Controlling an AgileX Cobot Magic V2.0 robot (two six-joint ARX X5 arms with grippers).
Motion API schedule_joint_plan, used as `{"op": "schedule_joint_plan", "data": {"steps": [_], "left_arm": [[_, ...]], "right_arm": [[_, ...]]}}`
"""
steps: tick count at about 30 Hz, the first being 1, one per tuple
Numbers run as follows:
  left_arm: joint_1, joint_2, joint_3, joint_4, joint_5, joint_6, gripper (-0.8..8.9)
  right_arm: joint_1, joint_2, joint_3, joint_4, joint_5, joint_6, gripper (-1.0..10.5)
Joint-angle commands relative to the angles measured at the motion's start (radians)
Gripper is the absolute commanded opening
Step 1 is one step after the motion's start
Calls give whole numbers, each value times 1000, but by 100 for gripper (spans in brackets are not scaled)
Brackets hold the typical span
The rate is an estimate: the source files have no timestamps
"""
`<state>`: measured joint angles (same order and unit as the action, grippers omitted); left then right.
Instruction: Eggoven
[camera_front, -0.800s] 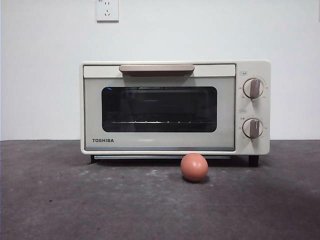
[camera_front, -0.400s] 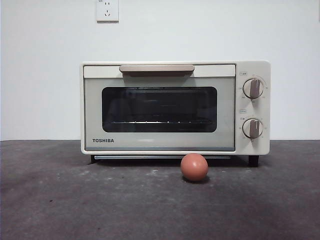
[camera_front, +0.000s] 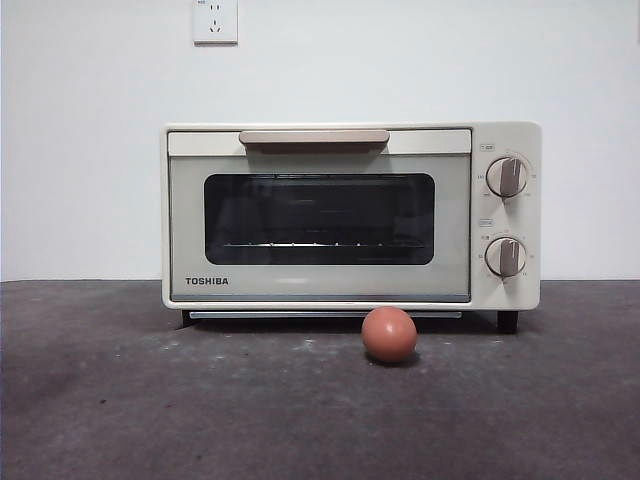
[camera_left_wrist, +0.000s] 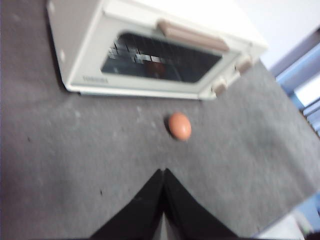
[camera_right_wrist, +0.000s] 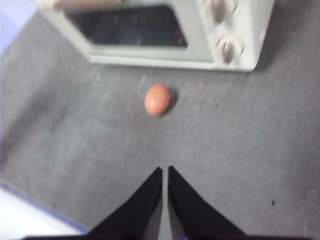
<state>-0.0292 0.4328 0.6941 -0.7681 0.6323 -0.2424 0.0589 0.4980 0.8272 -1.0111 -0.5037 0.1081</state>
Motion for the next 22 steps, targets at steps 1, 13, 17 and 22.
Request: {"op": "schedule_joint_plan", "data": {"steps": [1, 13, 17, 22], "left_arm": [[-23, 13, 20, -21, 6, 50, 7], [-40, 18, 20, -25, 6, 51, 7], [-40, 18, 20, -25, 6, 51, 7], [-40, 18, 20, -25, 6, 51, 7]], "right_arm": [[23, 23, 19, -32, -4, -84, 4], [43, 33, 19, -16, 26, -16, 344], [43, 64, 19, 8, 24, 4, 344], [48, 134, 19, 91, -8, 50, 344]]}}
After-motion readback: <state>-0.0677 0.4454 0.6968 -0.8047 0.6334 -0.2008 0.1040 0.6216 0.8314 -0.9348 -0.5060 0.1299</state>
